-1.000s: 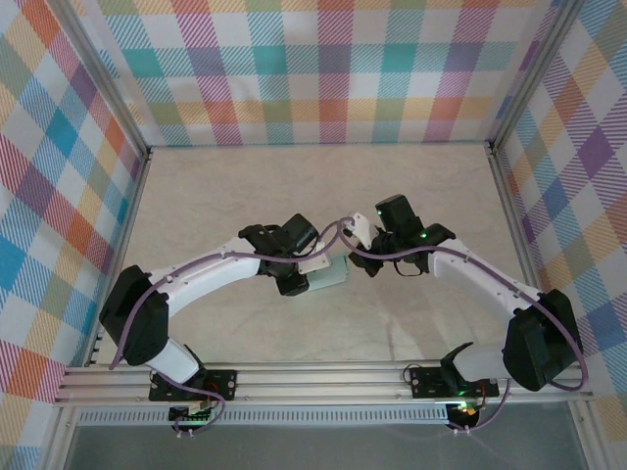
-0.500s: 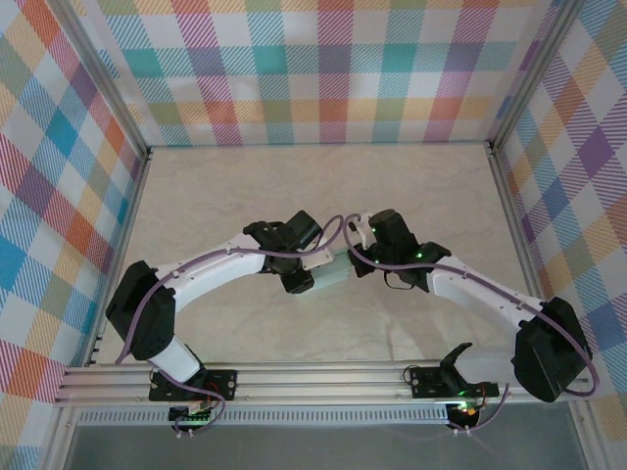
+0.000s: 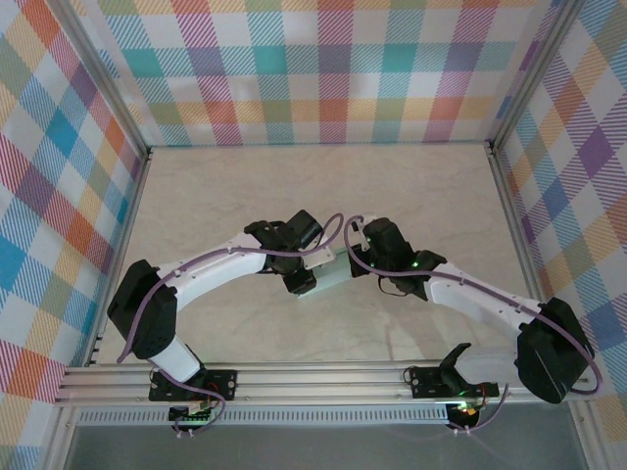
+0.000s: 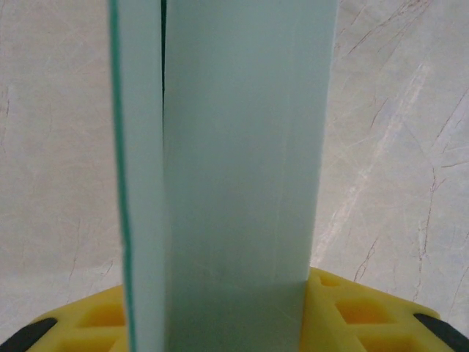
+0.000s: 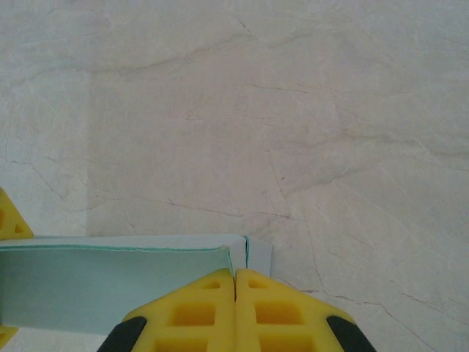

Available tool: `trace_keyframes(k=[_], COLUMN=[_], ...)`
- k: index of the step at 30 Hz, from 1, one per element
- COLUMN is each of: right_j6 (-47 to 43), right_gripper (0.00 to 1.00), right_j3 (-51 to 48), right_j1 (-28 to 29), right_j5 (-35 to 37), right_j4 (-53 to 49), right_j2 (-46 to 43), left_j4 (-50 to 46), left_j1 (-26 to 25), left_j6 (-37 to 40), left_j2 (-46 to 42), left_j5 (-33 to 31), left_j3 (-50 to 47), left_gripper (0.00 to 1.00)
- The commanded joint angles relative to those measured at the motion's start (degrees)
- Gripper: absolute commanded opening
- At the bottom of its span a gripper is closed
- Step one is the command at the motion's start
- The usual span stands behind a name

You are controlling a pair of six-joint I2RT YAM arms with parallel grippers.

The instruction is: Fold the paper box

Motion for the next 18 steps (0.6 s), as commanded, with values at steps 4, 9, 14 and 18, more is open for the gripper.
trace_keyframes(k=[4,9,14,18], right_j6=[1.23,-0.28,-1.41,-1.41], right_gripper=[0.0,0.0,0.0,0.0], right_j3=[-3.97,-6.36,-8.97,-10.11], right_j1=[0.7,0.83,0.91,0.85], right_j5=[4.02,3.72,3.12,3.55], right_j4=[1.49,3.53,7.62,8.95], right_j2=[-0.66,-1.23,-1.2,-0.67], left_j4=[-2.58,-2.46,-2.39,-2.19], left_j1=[0.01,0.05,0.24,0.6], left_j6=[0.03,1.49,5.41,8.63], left_j2=[1.41,1.93,4.22,6.28], left_j5=[4.0,2.09,0.73,-0.26], left_j3=[-2.08,-2.36,0.24,2.43], left_gripper=[0.42,0.43,0.43,0.43])
